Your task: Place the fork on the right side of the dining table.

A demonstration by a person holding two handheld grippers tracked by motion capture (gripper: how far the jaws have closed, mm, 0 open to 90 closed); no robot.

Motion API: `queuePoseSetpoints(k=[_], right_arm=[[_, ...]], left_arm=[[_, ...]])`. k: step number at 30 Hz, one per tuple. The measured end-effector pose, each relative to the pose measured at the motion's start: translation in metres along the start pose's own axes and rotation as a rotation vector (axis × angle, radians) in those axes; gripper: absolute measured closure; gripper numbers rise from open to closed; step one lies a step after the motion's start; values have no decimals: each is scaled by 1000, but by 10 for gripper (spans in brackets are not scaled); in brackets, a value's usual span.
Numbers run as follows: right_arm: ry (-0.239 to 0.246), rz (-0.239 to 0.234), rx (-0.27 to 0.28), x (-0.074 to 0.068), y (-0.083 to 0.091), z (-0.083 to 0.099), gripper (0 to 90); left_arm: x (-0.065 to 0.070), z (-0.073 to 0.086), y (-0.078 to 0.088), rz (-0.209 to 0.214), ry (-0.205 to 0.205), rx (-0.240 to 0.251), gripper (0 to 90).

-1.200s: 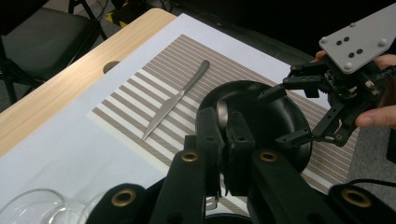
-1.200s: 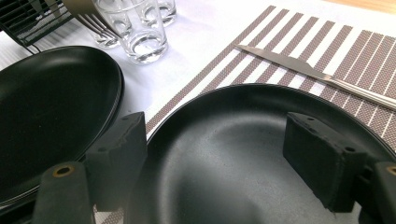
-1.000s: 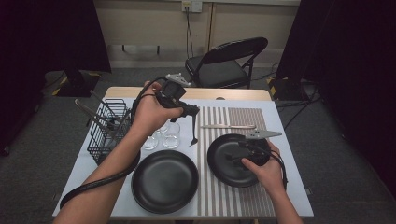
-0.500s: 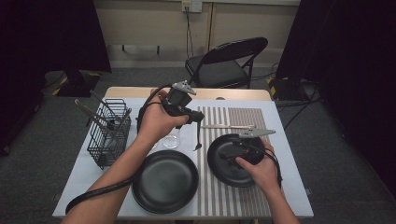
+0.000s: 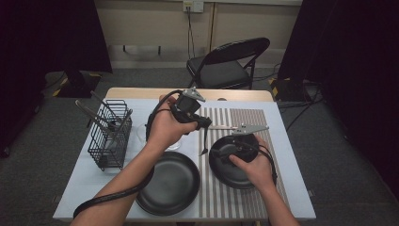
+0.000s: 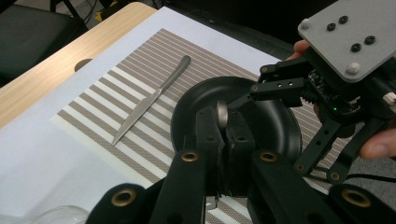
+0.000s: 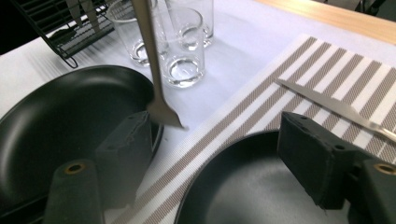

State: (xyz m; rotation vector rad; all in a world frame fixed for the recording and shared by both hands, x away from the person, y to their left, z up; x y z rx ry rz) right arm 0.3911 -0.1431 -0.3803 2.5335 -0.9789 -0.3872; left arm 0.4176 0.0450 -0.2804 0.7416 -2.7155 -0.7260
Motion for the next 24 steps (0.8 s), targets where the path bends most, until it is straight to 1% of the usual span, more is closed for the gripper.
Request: queuePoseSetpoints(k=[3,6,7,9,12,16,19,20,21,24], right_arm=[[1,-11,9,-5,-2,-8,300],[0,-13,14,-7,-3,-11,307],[2,-17,17,-8,-3,-14,325],[-2,-16,22,-9,-4,-17,333],[0,-21,20,-11,-6,-20,361],[-3,-24,33,-14,-7,-23,394],[-1,-20,37,-16,-7,-26,431],[-1,-20,37,-16,-7,-26,431],[1,-16,46,-16,-7,-28,462],[4,-23,50,-18,-7,-31,507]], left_arm=[[2,2,-3,-7,-3,-4,869],[3,3,-4,-6,-3,-5,869],[3,4,-4,-10,-4,-6,869],[5,4,-6,-10,-1,-1,869],[6,5,-7,-16,4,1,869],[7,7,-9,-16,7,-4,869],[9,8,-9,-21,1,-9,869],[9,8,-9,-21,1,-9,869],[8,9,-10,-23,2,-4,869],[8,10,-10,-31,9,-2,869]])
Point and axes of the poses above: each handheld gripper's, and its own axes: y roughly backward along the jaws, z roughly out of its underside, x roughly to its right, the point moved 2 cm from there along -y, roughly forward along the jaws, and after that the axes turned 9 degrees about x, right-handed, at the moved point
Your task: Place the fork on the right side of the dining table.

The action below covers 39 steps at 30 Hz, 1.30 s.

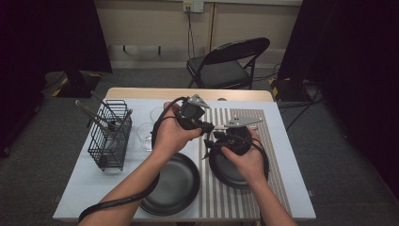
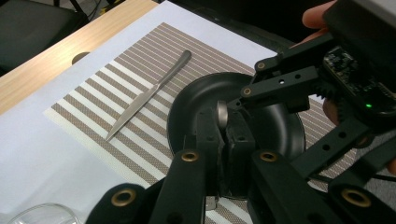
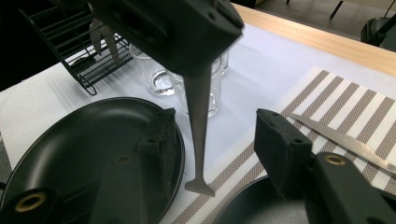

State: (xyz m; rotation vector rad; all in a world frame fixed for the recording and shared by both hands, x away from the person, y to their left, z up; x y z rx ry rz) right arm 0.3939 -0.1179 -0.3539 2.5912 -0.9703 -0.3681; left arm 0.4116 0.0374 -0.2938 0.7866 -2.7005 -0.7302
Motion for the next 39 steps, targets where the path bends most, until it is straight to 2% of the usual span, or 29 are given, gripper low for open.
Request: queuePoseSetpoints(k=[4,8,10,14,17,21,26,27,29,33,35,37,39], right_arm=[[-7,-12,5,-4,-1,-3,595],[-9,-10,2,-7,-4,-4,680],[9,-13,-2,-8,-5,-5,701],[1,-4,1,-7,-5,-4,799],[-5,-5,9,-5,-4,-4,809],[-17,-2,18,-5,-3,-5,813],[-14,-4,13,-4,-3,-3,815],[-18,-1,14,-3,-2,-3,816],[-31,-14,20,-2,-2,-3,816],[-38,-18,20,1,0,-3,816],[-51,-22,19,2,0,-3,816],[-54,-20,17,4,1,-3,816],[-53,-21,16,5,1,-2,816]], left_arm=[[0,0,0,-11,4,5,869],[2,1,-2,-3,15,9,868],[3,1,-3,5,21,11,868],[4,1,-3,7,18,4,868],[3,0,-2,6,7,3,868],[3,-1,-2,11,21,19,858],[3,-3,-2,16,26,30,767],[3,-3,-2,16,26,39,723],[3,-3,-1,18,20,37,704],[3,-3,3,21,18,44,608],[2,-2,5,11,21,53,565],[0,0,8,10,19,47,546],[-1,3,10,18,17,64,509]])
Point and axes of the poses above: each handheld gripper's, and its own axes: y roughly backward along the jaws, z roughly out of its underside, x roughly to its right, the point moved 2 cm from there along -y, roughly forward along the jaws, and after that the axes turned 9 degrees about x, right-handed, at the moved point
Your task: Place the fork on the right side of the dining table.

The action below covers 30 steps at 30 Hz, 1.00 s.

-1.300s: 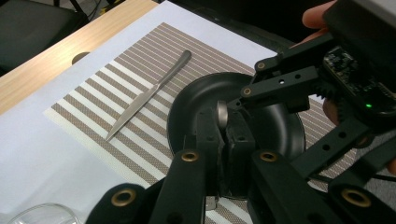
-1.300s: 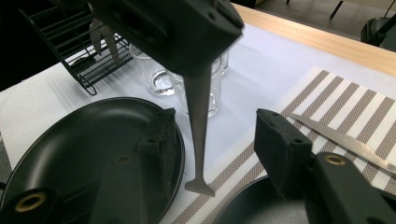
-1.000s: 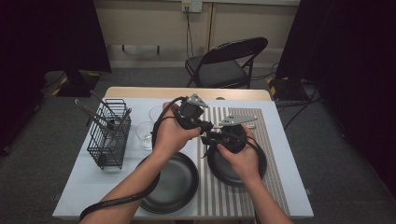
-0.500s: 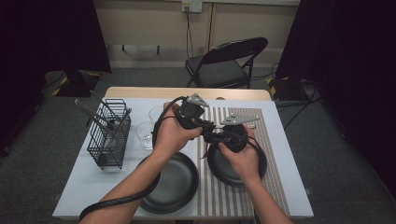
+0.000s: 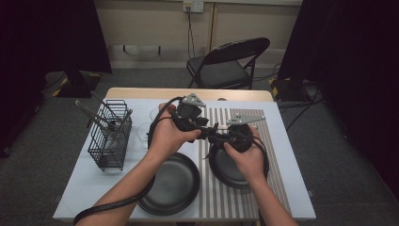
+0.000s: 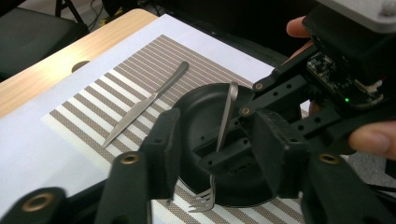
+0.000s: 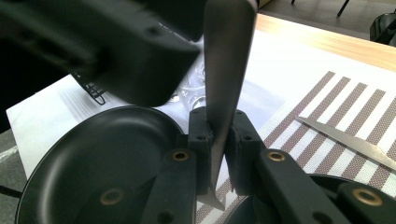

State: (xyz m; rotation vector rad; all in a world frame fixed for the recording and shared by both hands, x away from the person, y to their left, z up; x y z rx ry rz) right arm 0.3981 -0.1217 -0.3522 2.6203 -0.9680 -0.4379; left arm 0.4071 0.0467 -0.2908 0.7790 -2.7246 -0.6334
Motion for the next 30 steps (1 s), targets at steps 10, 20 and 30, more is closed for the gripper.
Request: queuePoseSetpoints(k=[10,20,30], right_arm=[[2,2,-6,3,3,-2,816],[-2,-20,-15,2,4,-6,817],[1,-36,-15,1,6,-10,817]], left_arm=[[-7,21,8,1,8,-21,458],[-14,53,-3,-2,29,-66,469],[-14,73,-22,14,59,-73,498]])
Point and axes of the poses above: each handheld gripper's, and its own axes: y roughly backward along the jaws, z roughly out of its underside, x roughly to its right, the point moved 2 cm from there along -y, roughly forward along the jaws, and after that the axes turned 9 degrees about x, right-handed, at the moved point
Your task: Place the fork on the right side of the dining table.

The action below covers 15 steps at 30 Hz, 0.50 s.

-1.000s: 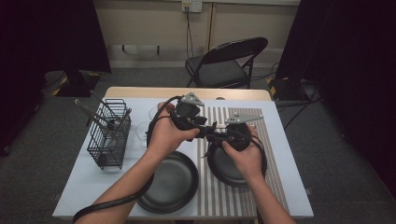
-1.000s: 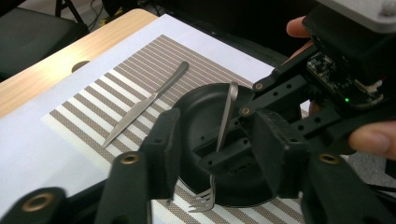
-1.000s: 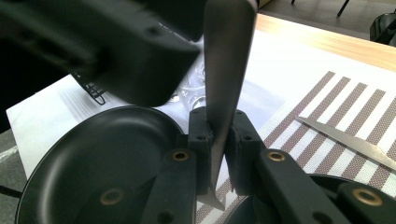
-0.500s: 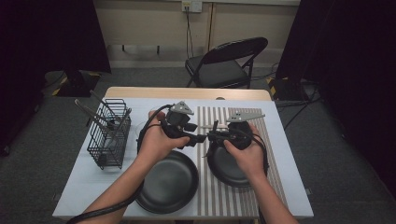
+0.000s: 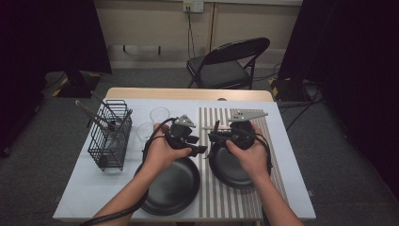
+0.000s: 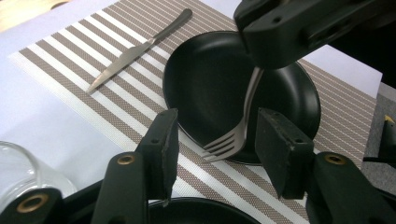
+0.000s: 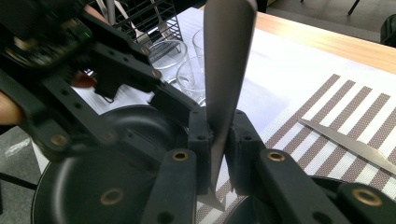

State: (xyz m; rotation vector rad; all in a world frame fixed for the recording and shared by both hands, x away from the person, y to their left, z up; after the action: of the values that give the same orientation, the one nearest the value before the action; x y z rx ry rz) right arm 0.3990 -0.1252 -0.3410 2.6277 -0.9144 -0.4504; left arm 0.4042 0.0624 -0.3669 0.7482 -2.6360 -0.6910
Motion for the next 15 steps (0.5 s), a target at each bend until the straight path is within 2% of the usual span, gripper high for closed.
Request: queuePoseSetpoints(k=[3,10,15], right_arm=[[0,-4,-1,0,0,0,817],[0,-11,-2,-1,0,-1,817],[-4,-14,3,-2,-1,-1,817]], left_arm=[[0,2,-4,-1,-3,0,506],[6,7,-15,30,-11,-8,531],[8,8,-20,47,-8,-1,591]])
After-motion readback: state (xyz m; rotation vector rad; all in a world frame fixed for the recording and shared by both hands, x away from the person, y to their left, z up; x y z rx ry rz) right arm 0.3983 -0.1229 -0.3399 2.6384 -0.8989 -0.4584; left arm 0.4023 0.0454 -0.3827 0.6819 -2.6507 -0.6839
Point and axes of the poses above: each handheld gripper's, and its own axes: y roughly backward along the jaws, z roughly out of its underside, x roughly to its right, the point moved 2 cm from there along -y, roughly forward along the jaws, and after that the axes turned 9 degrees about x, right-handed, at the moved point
